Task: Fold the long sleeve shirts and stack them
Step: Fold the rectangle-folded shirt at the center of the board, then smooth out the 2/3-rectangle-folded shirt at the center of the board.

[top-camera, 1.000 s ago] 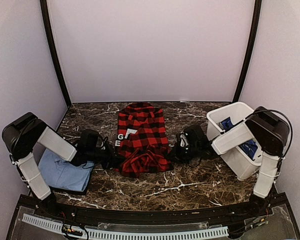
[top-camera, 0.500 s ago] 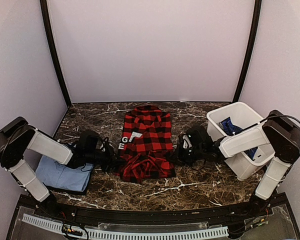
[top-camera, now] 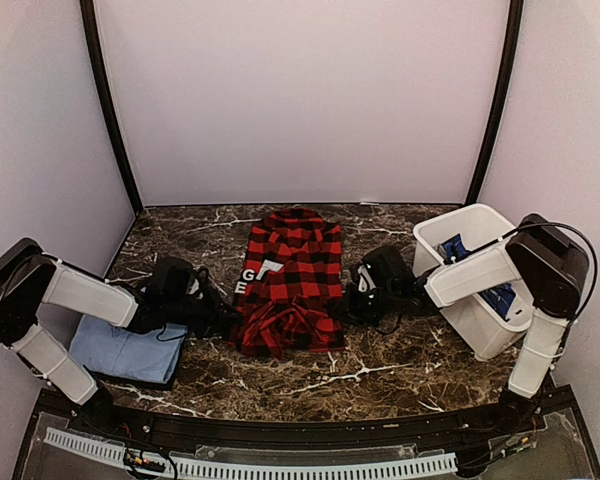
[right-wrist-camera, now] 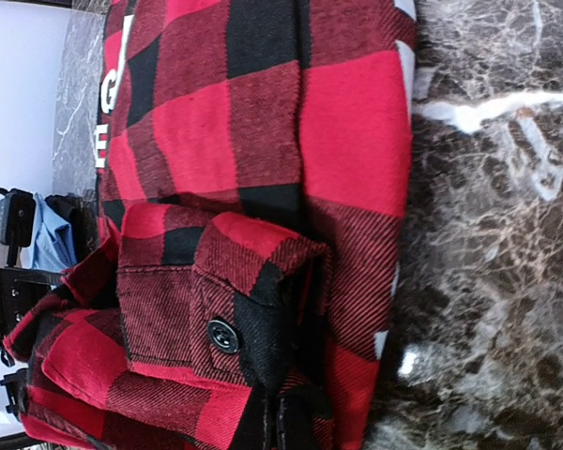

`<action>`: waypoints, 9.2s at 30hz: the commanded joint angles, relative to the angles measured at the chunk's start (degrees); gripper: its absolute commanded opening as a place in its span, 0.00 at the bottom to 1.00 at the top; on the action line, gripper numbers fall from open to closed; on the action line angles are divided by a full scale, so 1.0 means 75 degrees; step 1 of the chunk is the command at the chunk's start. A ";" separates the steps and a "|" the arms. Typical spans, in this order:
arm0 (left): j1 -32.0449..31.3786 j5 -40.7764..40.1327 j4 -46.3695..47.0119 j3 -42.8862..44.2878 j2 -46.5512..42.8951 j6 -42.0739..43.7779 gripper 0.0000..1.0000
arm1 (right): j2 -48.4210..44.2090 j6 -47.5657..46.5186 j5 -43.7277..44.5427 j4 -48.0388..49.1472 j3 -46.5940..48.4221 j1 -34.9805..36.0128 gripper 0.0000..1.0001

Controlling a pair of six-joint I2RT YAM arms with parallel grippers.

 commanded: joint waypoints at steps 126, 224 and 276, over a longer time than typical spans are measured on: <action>0.0792 0.0155 -0.1642 0.4308 0.2162 0.2345 0.25 | -0.1331 -0.2995 0.2149 -0.2977 0.1350 0.1080 0.21; 0.1299 0.1037 -0.2698 0.4122 0.2126 0.3927 0.56 | 0.1175 -0.3755 0.0328 -0.1970 0.3099 -0.0871 0.61; 0.1335 0.0552 -0.3770 0.4876 0.2898 0.4712 0.41 | 0.1246 -0.3858 0.0093 -0.2283 0.3591 -0.0968 0.16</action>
